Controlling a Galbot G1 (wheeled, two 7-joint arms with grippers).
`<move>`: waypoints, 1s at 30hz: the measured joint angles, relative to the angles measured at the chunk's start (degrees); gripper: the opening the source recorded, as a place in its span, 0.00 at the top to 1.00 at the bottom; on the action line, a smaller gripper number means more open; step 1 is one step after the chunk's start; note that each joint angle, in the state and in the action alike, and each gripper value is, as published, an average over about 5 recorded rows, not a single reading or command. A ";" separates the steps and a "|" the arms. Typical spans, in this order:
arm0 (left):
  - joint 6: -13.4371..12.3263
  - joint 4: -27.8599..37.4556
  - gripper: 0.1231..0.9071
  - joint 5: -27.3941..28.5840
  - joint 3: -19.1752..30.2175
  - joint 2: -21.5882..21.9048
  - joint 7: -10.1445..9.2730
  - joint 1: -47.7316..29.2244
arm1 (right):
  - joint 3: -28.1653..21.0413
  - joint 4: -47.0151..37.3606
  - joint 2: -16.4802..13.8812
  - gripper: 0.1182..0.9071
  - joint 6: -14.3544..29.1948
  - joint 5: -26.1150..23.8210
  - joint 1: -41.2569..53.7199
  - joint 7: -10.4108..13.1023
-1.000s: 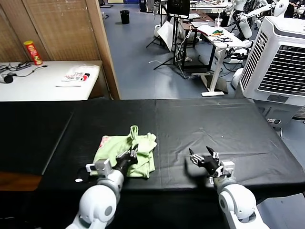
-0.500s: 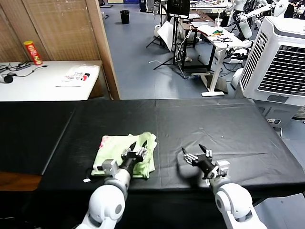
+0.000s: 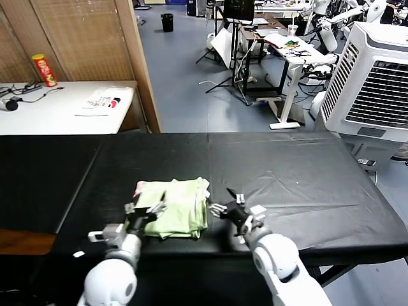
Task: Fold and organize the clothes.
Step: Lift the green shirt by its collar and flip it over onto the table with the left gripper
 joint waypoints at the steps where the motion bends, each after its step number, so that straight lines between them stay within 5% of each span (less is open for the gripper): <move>1: -0.43 0.44 0.14 -0.03 -0.90 0.29 0.18 0.13 | -0.47 -0.34 0.13 0.14 -0.33 -1.19 0.08 0.33; 7: -3.84 3.95 0.14 -0.49 -4.40 0.32 2.52 0.38 | -0.83 -0.20 0.13 0.14 1.14 -7.01 -0.93 3.53; 14: -9.15 8.91 0.14 -5.97 -6.84 -1.58 5.10 0.47 | 0.94 4.05 0.67 0.14 4.17 -1.40 -2.57 5.38; 26: -9.56 11.86 0.16 -22.45 -8.57 -5.58 6.96 0.02 | 4.49 8.23 -1.63 0.14 5.20 2.17 -5.37 5.11; 30: -9.30 12.67 0.34 -25.23 -8.75 -6.34 7.16 -0.29 | 4.65 8.54 -1.36 0.14 5.50 2.16 -5.62 5.04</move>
